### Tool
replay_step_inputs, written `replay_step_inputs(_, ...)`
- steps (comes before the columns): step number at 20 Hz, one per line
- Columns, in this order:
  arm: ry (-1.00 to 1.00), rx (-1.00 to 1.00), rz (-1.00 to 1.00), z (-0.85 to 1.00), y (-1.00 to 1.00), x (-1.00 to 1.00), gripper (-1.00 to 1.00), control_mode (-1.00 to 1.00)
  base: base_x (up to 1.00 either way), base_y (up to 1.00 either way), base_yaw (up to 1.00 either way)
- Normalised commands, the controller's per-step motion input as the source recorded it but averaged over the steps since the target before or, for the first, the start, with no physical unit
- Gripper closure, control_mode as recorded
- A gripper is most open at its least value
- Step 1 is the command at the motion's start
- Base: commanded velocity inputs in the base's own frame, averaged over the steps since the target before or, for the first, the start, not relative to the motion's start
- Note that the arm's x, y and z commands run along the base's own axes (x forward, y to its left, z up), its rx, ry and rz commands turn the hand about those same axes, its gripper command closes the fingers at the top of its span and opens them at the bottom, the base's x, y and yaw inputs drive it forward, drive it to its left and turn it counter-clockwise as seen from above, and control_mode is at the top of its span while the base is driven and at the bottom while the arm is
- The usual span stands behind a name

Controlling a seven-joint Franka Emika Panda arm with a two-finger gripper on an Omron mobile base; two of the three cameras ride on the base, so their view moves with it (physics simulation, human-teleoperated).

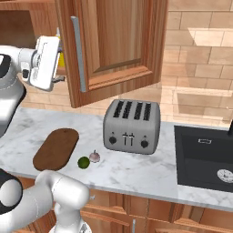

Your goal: Open the cabinet. Place the bowl and condiment on the counter. Then place the lime and garlic on the cutting board.

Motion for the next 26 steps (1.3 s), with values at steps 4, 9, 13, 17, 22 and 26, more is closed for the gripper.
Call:
replay_step_inputs(4, -0.08, 0.01, -0.16, 0.0, -0.42, 0.0, -1.0, -1.0, 0.0, 0.0, 0.0)
replay_step_inputs(9, -0.11, 0.01, -0.14, 0.0, -0.45, -0.03, -1.0, -1.0, 0.0, 0.0, 0.0)
replay_step_inputs(13, -0.1, 0.01, -0.14, 0.0, -0.54, -0.11, -1.0, -1.0, 0.0, 0.0, 0.0)
replay_step_inputs(17, -0.12, 0.05, -0.14, 0.07, -0.88, -0.54, -1.0, -1.0, 0.0, 0.0, 0.0)
replay_step_inputs(22, -0.15, 0.06, -0.06, 0.08, -0.87, -0.56, -1.0, -1.0, 0.0, 0.0, 0.0)
replay_step_inputs(26, -0.15, 0.06, -0.01, 0.0, -0.68, -0.05, -1.0, -1.0, 0.0, 0.0, 0.0)
